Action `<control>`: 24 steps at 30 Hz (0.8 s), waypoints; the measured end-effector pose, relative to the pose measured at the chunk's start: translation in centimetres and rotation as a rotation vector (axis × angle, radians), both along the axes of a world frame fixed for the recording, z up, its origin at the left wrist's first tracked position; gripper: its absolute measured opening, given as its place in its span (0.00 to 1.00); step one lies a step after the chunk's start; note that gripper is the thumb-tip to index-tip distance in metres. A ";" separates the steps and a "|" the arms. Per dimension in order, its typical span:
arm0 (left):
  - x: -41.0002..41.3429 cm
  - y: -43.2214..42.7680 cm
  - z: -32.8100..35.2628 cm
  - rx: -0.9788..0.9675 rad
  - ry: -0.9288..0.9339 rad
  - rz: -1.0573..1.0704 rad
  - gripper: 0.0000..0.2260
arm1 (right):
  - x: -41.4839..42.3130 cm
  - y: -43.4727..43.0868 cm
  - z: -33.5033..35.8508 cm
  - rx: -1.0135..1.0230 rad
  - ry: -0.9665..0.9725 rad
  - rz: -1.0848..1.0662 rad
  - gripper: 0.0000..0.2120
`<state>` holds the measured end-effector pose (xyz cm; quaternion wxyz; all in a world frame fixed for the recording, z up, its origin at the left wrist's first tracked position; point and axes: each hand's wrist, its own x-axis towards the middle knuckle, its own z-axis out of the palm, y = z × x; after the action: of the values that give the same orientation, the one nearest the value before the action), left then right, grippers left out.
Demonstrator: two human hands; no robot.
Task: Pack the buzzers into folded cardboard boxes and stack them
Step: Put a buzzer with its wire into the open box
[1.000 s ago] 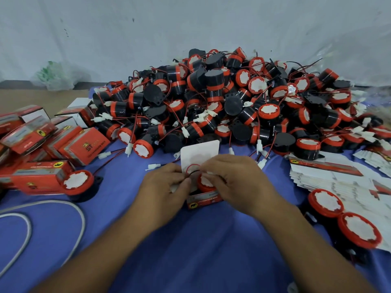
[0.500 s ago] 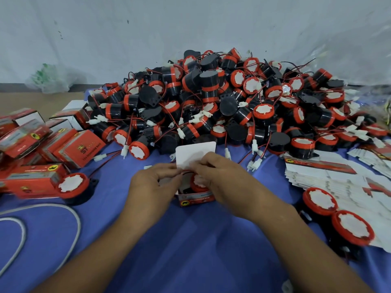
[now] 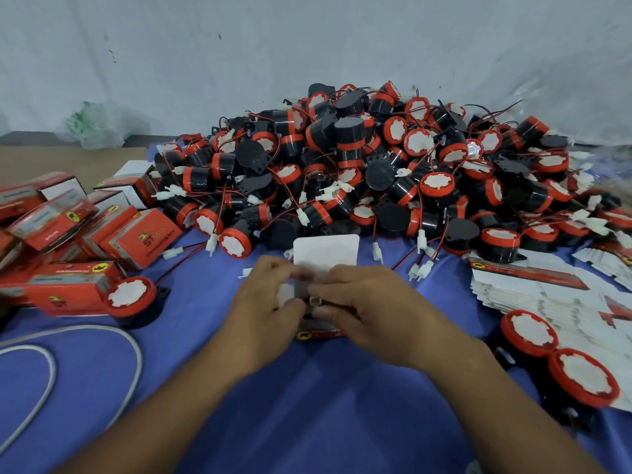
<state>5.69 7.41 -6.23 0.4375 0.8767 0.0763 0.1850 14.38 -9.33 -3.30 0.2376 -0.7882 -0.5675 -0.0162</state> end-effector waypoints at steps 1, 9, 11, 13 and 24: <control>0.0 0.0 0.0 -0.083 -0.015 0.049 0.17 | 0.0 0.2 -0.1 -0.015 -0.011 0.005 0.11; -0.1 -0.2 -0.5 -0.221 -0.057 -0.030 0.19 | -0.1 0.0 -0.7 -0.109 -0.018 -0.082 0.14; -0.1 -0.2 -0.5 -0.195 -0.034 -0.051 0.20 | -0.1 0.1 -0.8 -0.119 -0.019 -0.113 0.13; -0.2 -0.1 -0.4 -0.150 -0.008 -0.062 0.20 | -0.1 0.3 -1.0 -0.096 0.025 -0.155 0.12; -0.2 0.4 -1.0 0.020 -0.103 -0.129 0.24 | -0.2 1.3 -1.9 0.160 0.182 -0.360 0.07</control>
<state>5.52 7.77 -7.25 0.4430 0.8734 -0.0049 0.2021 14.19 -8.04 -5.21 0.3429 -0.8538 -0.3905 -0.0322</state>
